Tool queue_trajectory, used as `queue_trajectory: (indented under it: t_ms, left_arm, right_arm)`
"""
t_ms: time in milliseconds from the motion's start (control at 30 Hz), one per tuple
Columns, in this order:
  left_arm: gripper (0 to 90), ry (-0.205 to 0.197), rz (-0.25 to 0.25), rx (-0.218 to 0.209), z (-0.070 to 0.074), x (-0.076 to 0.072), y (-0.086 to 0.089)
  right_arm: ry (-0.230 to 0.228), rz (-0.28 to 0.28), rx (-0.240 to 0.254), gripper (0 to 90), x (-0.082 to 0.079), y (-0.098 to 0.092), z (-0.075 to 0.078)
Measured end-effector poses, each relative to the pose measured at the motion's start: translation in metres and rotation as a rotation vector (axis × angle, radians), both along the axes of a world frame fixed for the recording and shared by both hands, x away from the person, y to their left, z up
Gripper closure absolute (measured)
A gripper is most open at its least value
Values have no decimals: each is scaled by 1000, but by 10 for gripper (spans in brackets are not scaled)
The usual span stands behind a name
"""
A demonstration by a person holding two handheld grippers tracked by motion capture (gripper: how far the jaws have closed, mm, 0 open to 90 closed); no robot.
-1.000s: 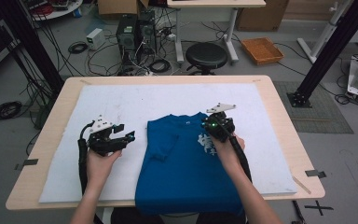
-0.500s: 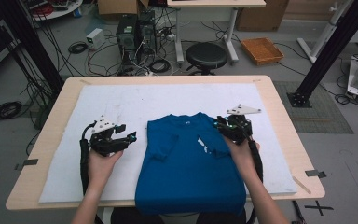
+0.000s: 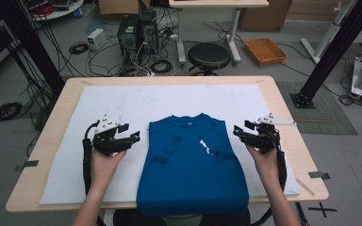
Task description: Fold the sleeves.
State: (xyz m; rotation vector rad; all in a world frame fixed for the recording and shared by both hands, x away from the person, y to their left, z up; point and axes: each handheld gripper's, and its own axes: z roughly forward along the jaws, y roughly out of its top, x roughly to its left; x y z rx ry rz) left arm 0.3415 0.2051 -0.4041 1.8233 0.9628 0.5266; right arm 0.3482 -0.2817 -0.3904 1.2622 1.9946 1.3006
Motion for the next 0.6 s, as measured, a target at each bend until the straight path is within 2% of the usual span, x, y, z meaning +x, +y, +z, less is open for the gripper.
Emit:
queue_trajectory:
  t_ms: [67, 267, 600]
  left_arm:
    - [417, 0, -4, 4, 0, -1, -1]
    - [404, -7, 10, -6, 1, -3, 2]
    - [386, 2, 22, -3, -1, -4, 4]
  right_arm:
    - [-15, -10, 2, 430, -2, -5, 1]
    - [-23, -36, 27, 371, -3, -18, 2]
    - [-19, -36, 28, 307, -2, -26, 3]
